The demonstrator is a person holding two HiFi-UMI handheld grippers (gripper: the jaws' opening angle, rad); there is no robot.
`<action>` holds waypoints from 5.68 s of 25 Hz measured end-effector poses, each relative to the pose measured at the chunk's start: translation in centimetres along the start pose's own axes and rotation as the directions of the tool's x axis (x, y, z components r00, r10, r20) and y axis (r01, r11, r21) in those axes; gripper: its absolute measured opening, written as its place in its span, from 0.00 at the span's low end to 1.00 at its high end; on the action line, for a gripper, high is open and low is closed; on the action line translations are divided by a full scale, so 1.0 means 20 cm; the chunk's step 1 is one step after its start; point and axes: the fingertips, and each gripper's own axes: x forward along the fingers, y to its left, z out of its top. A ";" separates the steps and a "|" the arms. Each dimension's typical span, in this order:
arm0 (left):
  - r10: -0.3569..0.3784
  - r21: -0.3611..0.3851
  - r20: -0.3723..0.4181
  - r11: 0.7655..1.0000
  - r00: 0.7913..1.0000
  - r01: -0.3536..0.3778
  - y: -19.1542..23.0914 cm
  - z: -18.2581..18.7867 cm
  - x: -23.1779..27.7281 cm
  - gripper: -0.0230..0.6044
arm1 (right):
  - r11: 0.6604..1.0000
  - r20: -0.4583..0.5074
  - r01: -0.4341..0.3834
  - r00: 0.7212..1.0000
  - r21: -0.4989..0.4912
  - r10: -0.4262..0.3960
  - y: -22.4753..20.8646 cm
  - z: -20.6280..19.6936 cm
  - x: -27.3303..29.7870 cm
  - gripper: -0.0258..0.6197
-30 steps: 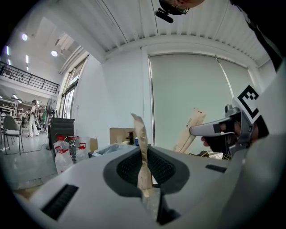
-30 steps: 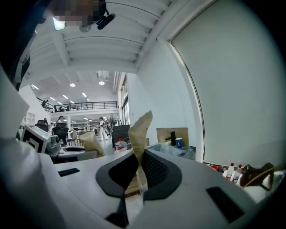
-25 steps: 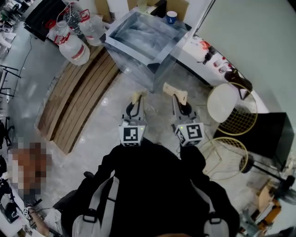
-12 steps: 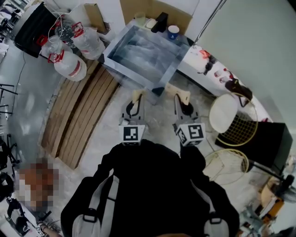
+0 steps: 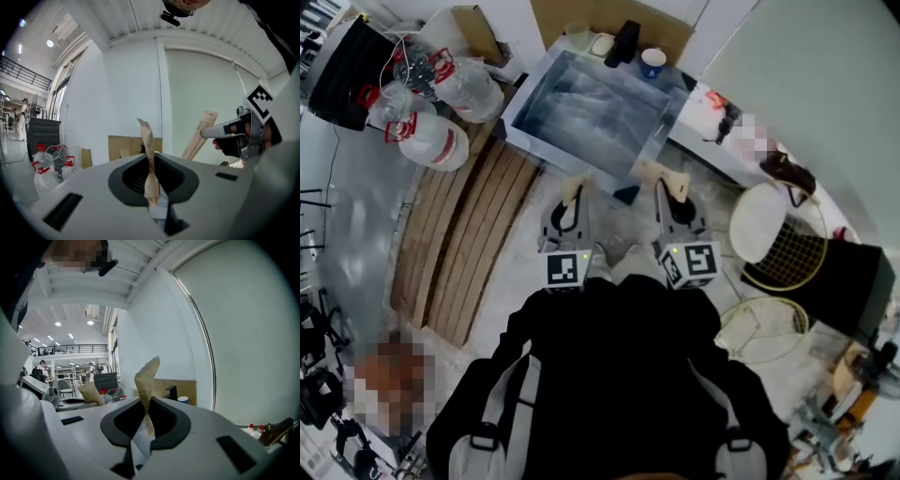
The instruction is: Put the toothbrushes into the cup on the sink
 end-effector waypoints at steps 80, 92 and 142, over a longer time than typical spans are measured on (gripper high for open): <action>0.069 0.060 -0.040 0.996 0.997 -0.067 0.38 0.07 0.93 0.09 | 0.984 -0.252 0.175 0.951 -0.030 -0.177 -1.11 -0.25 1.66 0.09; 0.073 0.055 -0.035 0.996 0.997 -0.071 0.36 0.07 0.89 0.09 | 0.985 -0.214 0.169 0.962 -0.021 -0.170 -1.07 -0.18 1.59 0.29; 0.032 0.214 0.027 0.976 0.999 -0.037 0.87 0.49 1.96 0.09 | 0.991 -0.065 0.048 0.997 0.121 -0.041 -0.53 0.01 0.90 0.04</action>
